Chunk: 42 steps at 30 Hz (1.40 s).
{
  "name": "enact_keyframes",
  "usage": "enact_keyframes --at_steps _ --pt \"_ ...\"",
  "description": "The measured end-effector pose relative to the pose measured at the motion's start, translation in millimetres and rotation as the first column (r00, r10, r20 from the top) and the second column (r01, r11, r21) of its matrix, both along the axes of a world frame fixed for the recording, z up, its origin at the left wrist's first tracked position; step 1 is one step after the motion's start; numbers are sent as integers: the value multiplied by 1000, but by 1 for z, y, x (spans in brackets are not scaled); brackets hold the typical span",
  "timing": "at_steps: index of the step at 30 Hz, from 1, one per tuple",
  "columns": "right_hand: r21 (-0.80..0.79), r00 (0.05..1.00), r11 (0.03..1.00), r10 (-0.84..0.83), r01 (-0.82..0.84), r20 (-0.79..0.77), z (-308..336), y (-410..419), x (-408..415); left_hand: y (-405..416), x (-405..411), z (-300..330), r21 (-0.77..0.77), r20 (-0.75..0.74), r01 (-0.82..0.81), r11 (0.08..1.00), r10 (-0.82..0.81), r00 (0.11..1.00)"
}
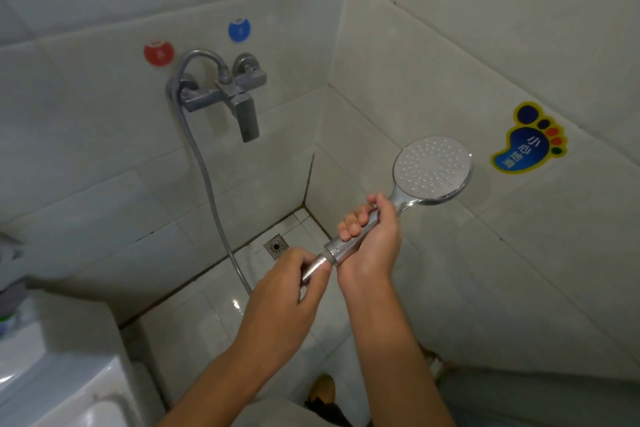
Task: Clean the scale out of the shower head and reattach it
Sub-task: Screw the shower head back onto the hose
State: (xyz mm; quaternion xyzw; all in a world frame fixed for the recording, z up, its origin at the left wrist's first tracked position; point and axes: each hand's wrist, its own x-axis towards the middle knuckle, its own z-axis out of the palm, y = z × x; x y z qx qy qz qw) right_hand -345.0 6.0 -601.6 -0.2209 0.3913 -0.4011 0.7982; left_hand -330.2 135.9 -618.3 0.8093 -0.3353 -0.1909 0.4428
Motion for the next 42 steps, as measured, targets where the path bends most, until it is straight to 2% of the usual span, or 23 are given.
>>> enact_keyframes --at_steps 7,12,15,20,27,36,42 --pt "25 1000 1000 0 -1 13 0 -1 1 -1 0 0 -15 27 -1 1000 2 1000" --pt "45 999 999 -2 0 43 0 0 3 -2 -2 3 10 -41 -1 1000 1 999" --pt "45 999 999 8 -10 37 -1 1 3 0 0 2 36 -8 26 999 -26 1000" --pt "43 1000 999 14 -15 27 -2 2 2 1 3 0 -30 27 18 999 -17 1000" --pt "28 1000 999 23 -23 15 -3 -1 -1 2 4 0 -20 40 9 1000 -9 999" --pt "14 999 999 38 -38 25 -2 3 2 3 11 -2 13 29 63 998 -63 998" --pt "26 999 999 26 -27 18 -4 3 1 4 7 -2 -22 -32 9 1000 -10 999"
